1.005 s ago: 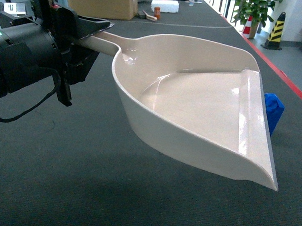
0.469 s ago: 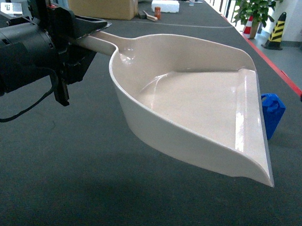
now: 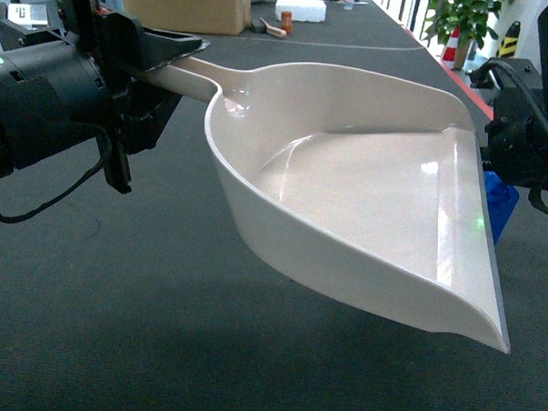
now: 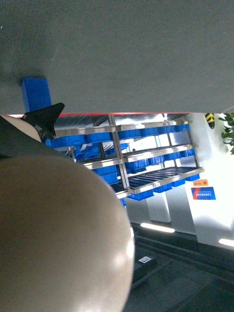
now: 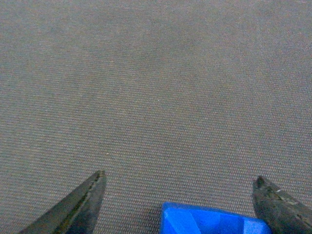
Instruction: Place part in tray to right shelf
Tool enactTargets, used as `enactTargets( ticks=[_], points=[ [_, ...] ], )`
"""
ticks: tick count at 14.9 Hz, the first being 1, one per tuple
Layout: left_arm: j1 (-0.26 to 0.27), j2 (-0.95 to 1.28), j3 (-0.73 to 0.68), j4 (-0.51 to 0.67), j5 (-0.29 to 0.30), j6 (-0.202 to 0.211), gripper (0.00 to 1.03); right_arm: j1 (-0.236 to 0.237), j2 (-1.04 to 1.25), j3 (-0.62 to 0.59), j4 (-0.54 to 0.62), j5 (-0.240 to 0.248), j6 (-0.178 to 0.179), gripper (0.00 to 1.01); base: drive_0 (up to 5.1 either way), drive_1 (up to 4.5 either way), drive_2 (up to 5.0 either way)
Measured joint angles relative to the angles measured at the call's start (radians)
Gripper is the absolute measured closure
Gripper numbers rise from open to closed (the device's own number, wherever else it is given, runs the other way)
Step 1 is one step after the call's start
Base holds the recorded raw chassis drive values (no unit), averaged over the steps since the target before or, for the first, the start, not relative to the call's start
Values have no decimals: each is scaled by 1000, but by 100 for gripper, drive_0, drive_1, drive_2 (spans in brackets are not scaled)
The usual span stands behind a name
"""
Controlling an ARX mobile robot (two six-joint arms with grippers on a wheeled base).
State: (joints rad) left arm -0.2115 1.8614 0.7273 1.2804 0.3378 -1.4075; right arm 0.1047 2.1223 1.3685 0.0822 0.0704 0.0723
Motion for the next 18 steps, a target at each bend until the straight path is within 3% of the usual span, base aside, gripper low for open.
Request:
enactTargets(
  ticks=[2,5,7,8,9,10,11,12,13,15,18],
  points=[
    [0,0,0,-1,0,0,89,2,21,-6,5,36,7,33,0,0,0],
    [0,0,0,1,-2,0,89,0,21,-19,23,54,11,40,0,0,0],
    [0,0,0,0,-2,0,89,-8,-2,-46,28,62,32,51,0,0,0],
    [0,0,0,0,-1,0,89,-21,-116,-143,60,102,54,55,0,0,0],
    [0,0,0,0,-1,0,89,6,-410,-237,165,56,82,55,0,0,0],
    [0,0,0,0,0,0,89,184,-669,-267,160,-52,132,55,0,0,0],
    [3,0,0,0,-2,0,89,327,-677,-323,28,-113,243,55,0,0,0],
    [3,0,0,0,-1,0,89,373,-640,-352,8,-116,302,55,0,0,0],
    [3,0,0,0,0,0,89,382,-632,-368,31,-112,313,55,0,0,0],
    [3,0,0,-2,0,5,89,370,-626,-420,148,-83,319,32,0,0,0],
    [4,0,0,-1,-2,2,89,357,-639,-440,184,-64,314,23,0,0,0]
  ],
)
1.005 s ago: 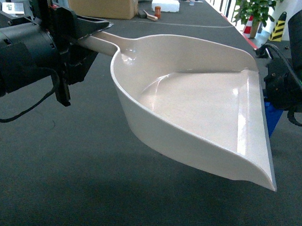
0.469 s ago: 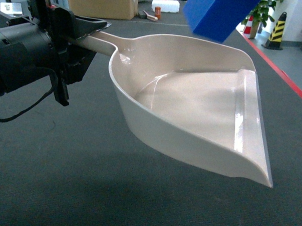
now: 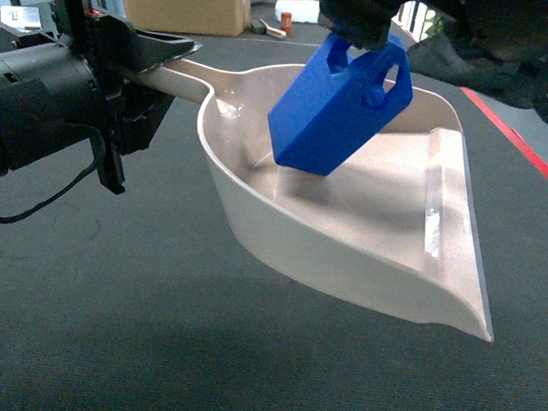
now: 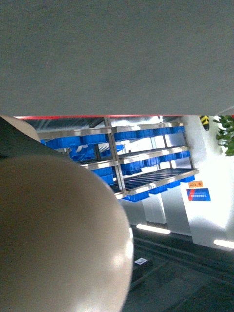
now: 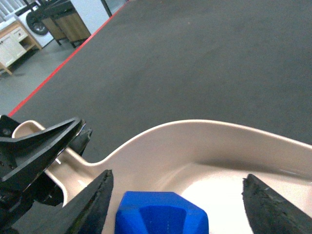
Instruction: Place part in tray to right shelf
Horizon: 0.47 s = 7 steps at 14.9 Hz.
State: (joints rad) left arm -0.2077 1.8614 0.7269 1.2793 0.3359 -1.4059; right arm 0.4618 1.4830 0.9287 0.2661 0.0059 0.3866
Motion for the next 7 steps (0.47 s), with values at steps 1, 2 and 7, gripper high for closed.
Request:
enactTargets(
  ticks=[1,2,7],
  points=[
    [0,0,0,0,0,-1,89,-1,-5,-5,7,3,-2,21,0,0,0],
    [0,0,0,0,0,0,89,-7,-15,-16,27,11,-7,18,0,0,0],
    [0,0,0,0,2,-1,89,-27,-71,-60,108,52,-40,4,0,0,0]
  ],
)
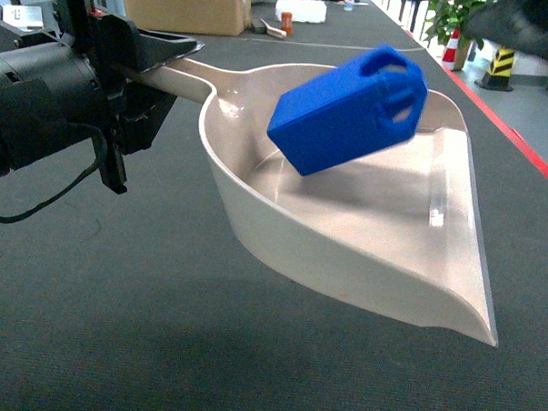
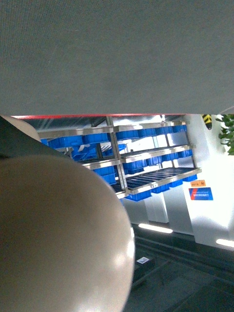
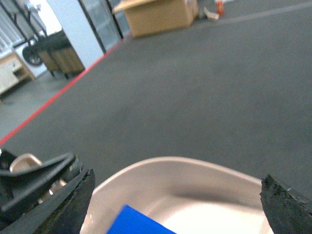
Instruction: Place part in tray to right shelf
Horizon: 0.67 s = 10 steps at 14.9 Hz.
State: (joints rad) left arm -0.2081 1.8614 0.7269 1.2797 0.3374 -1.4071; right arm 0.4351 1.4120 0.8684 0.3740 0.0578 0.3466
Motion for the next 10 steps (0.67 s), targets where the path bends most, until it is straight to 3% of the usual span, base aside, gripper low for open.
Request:
enactTargets(
  ticks=[2,3,4,5,6,7,8,10],
  points=[
    [0,0,0,0,0,2,89,-29,-99,-47,122,62,-58,4,0,0,0],
    [0,0,0,0,0,1,89,-60,-173,-88,220,133,-118,3,0,0,0],
    [0,0,0,0,0,1,89,-95,-242,-154,352,214,-201,3,0,0,0],
    [0,0,0,0,-1,0,89,-138,-304,-240,488,218,-335,3,0,0,0],
    [0,0,0,0,0,1,89,-185,-361,-323,566,163,-444,3,0,0,0],
    [0,0,0,0,0,1,89,-221,-422,-410,557,85,-533,3,0,0,0],
    [0,0,0,-1,0,1,89,-220,-418,-429,547,64,-588,3,0,0,0],
    [0,-1,-1,-5,3,0,89,-219,-405,-428,548,51,-623,3,484,-257,-257]
  ],
)
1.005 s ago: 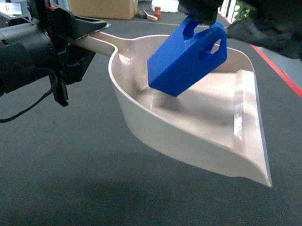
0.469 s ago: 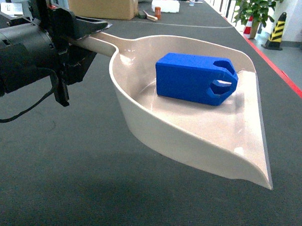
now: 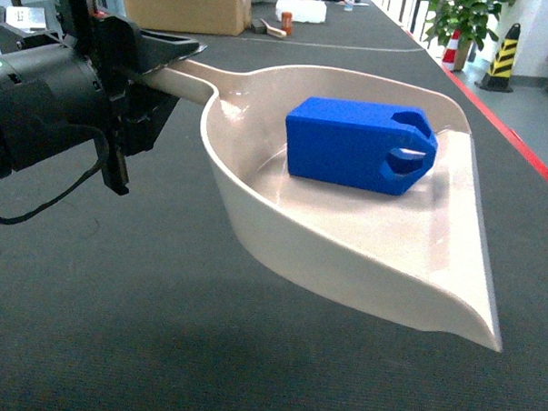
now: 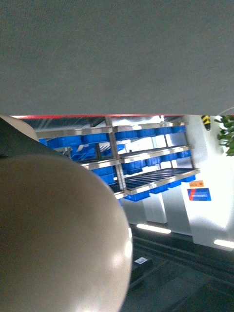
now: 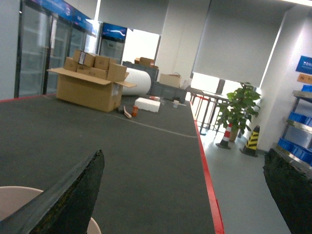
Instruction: Place part in tray to right shelf
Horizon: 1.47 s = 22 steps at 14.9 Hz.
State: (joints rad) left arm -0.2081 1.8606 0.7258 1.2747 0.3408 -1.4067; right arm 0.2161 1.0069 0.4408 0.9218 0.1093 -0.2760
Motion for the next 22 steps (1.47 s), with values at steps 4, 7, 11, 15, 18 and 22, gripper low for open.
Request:
enactTargets(
  ticks=[4,7,11,15,18,22],
  points=[
    [0,0,-2,5,-5,0,89,0,-3,1,5,-2,-11,3,481,-260,-260],
    [0,-1,-2,2,-6,2,89,0,-3,1,4,-2,-13,3,495,-246,-246],
    [0,-1,-2,7,-4,0,89,0,-3,1,5,-2,-13,3,505,-236,-236],
    [0,-3,-2,8,-4,0,89,0,-7,1,6,-2,-13,3,494,-242,-242],
    [0,-3,-2,10,-4,0,89,0,-8,1,6,-2,-14,3,494,-237,-237],
    [0,-4,-3,2,-1,0,89,0,-7,1,1,-2,-14,3,486,-245,-245]
  ],
)
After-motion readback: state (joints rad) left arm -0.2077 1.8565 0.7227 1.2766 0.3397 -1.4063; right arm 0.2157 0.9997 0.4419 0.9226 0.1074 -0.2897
